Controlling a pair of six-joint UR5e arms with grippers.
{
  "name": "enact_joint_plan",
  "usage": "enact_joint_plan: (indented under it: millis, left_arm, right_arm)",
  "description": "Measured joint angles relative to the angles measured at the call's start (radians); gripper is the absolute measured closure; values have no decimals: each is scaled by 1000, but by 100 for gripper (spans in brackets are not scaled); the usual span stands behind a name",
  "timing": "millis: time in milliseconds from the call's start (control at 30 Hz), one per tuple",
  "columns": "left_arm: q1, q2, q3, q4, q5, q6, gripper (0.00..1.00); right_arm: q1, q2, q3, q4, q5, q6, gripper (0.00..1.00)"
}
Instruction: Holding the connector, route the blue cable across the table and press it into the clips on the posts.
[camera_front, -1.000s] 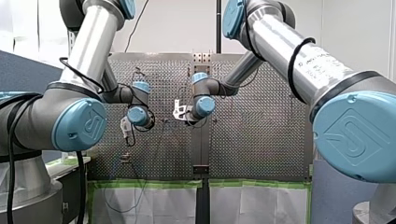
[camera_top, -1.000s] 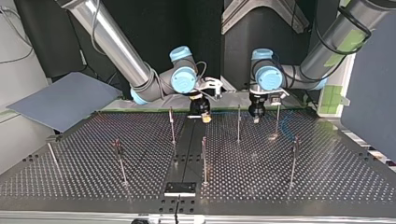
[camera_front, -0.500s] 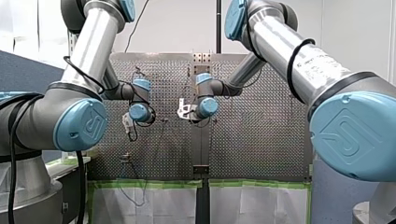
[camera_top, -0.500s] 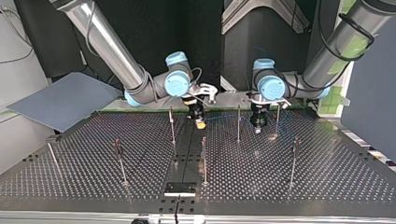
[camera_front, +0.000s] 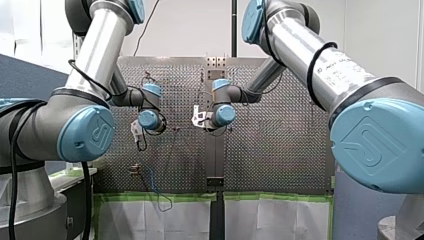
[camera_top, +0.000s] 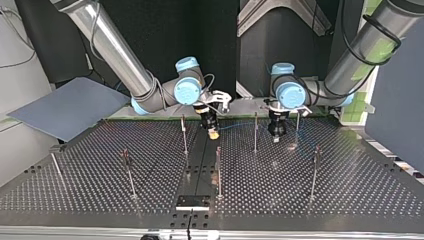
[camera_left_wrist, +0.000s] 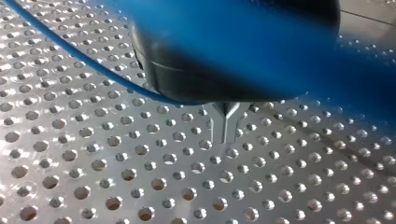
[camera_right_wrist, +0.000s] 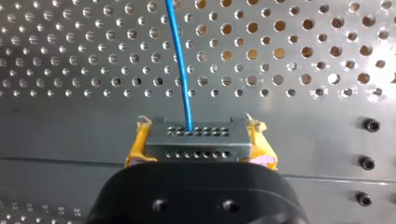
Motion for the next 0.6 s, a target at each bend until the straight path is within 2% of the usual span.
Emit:
enact_joint_plan:
  millis: [33,100,133,200,333,367,400,467,600]
  left_arm:
    - [-2,0,0,-8,-5,5,91]
    - [-5,0,0,-22,-17,15,70]
    - [-8,0,0,-32,-26,23,70]
    - [-12,1,0,-48,-41,36,57]
    - [-21,2,-1,-84,-76,65,54]
    - [-23,2,-1,-90,-83,70,20]
    - [-24,2,-2,-96,-89,75,3]
    - [-31,3,-6,-112,-105,88,0]
    - [-43,8,-23,-140,-133,104,0]
  right_arm:
    - [0,0,0,0,0,0,100]
    - [0,0,0,1,-1,0,100]
    - [-1,0,0,1,-2,0,100]
    - [-4,0,0,4,-2,2,100]
    - [-9,0,0,15,-4,5,100]
    - [-10,0,0,19,-4,5,100]
    - [-12,0,0,23,-4,5,100]
    - [-14,0,0,30,-4,4,100]
    - [-19,0,2,44,-4,1,100]
